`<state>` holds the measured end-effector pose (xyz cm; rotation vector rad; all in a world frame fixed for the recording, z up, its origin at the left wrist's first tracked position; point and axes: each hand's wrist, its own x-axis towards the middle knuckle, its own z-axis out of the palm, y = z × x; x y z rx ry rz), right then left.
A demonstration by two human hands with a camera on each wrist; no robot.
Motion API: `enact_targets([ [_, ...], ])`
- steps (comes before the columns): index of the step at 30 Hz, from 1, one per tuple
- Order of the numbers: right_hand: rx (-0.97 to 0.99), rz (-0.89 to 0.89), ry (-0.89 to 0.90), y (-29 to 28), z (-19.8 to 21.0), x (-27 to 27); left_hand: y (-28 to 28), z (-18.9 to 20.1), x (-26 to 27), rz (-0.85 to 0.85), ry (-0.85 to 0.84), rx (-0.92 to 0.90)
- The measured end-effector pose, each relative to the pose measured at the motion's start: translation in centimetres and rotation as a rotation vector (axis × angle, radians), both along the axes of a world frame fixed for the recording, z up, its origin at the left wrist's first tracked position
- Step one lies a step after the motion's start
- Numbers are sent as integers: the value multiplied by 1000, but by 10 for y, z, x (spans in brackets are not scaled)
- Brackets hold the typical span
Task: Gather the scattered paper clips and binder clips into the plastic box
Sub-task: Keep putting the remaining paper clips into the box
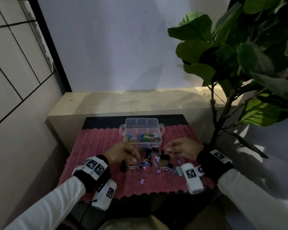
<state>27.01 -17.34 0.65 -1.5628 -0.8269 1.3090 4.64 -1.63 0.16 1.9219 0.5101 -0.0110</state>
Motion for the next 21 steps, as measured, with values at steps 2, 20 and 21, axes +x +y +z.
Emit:
enact_targets([
  [2, 14, -46, 78, 15, 7, -3, 0, 1, -1, -12, -2, 24],
  [20, 64, 126, -828, 78, 36, -5, 32, 24, 8, 157, -79, 204],
  [21, 105, 139, -858, 65, 37, -1, 37, 26, 15, 198, -71, 255],
])
